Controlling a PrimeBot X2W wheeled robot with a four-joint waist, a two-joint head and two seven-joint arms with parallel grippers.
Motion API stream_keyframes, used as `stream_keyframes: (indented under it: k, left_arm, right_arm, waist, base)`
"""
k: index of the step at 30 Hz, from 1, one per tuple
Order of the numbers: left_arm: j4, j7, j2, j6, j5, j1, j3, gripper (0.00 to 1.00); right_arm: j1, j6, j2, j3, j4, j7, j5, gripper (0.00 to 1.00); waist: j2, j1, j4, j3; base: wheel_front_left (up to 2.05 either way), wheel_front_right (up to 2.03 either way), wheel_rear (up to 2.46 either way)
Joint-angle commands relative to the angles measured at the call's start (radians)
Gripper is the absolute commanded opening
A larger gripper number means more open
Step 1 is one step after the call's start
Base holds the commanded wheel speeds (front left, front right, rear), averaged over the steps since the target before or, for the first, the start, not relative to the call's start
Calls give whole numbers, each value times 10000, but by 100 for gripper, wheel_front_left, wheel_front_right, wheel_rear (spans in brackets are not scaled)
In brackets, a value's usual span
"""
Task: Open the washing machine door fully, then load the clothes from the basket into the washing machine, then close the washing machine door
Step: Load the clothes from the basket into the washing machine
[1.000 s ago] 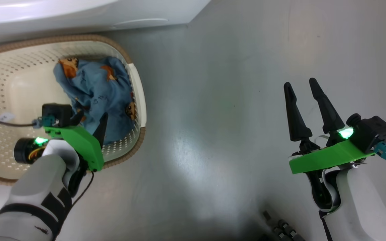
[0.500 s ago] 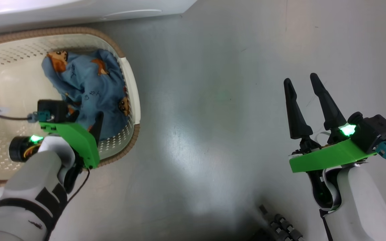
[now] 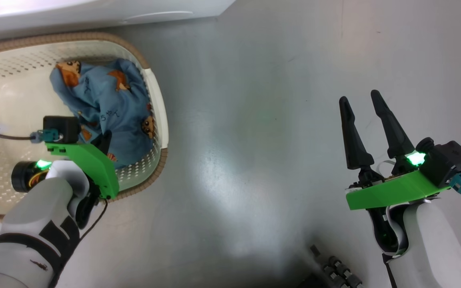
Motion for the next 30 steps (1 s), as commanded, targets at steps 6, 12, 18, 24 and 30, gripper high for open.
stream_keyframes:
  k: [6,12,18,24,30]
  left_arm:
    - [19,-432,183,-27,-611,6,49,0]
    - [-4,-582,194,-27,-867,238,313,0]
    - [-578,-594,332,-27,89,624,1906,0]
    - [-1304,-596,293,-27,1522,1370,3636,0]
    - [-1995,-596,97,-27,2983,2316,5208,0]
  right_arm:
    - [286,16,43,156,-145,-48,-78,100]
    - [201,16,43,198,30,-48,-86,100]
    - [164,16,43,235,305,-48,-108,100]
    - [213,16,-33,259,607,-48,-73,100]
    - [412,16,-104,287,897,-48,-5,100]
  waist:
    - [-1,0,308,-404]
    - [-1,0,543,-889]
    - [-1,0,937,-1639]
    - [-1,0,1238,-2334]
    - [-1,0,1450,-3124]
  base:
    - [0,0,0]
    - [0,0,0]
    - [0,0,0]
    - [0,0,0]
    - [0,0,0]
